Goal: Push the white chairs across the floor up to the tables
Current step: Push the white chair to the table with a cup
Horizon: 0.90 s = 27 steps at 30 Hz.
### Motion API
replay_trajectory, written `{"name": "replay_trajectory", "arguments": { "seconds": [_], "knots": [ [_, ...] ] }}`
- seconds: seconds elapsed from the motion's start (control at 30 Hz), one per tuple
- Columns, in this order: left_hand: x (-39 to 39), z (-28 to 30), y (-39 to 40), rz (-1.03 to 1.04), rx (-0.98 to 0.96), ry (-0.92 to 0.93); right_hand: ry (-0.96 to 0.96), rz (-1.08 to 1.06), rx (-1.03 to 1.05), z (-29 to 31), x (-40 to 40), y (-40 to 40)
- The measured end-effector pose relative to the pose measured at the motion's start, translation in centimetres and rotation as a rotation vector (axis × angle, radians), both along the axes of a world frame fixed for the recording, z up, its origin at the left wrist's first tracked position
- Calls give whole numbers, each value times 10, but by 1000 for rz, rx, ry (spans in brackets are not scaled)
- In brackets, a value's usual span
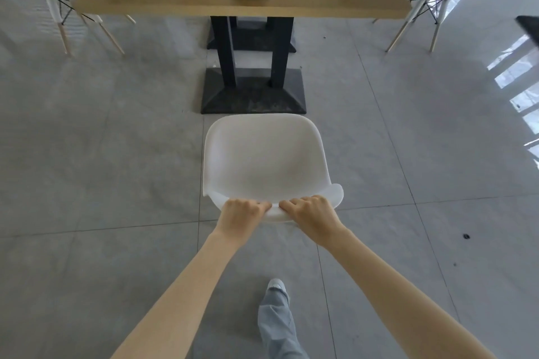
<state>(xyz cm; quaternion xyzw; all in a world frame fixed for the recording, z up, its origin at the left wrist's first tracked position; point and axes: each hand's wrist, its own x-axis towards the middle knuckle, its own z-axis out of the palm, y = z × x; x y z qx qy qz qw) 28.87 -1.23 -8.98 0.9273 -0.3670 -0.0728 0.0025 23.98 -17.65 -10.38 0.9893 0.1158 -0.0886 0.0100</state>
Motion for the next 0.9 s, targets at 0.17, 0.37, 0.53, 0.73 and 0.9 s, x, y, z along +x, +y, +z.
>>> {"name": "replay_trajectory", "arguments": {
  "seconds": [0.17,0.37,0.53,0.73,0.9],
  "knots": [
    [46,-2,-19,10,20,14,-6,-7,-7,-1,48,-19],
    [94,-6,-38,23,21,31,-30,-9,5,-3,97,-38],
    [125,-5,-50,42,1,36,-21,6,28,-3,129,-50],
    [155,-1,-62,34,-28,7,-37,31,14,-1,161,-60],
    [181,-3,-68,38,-21,24,-44,45,22,-1,188,-67]
  ]
}}
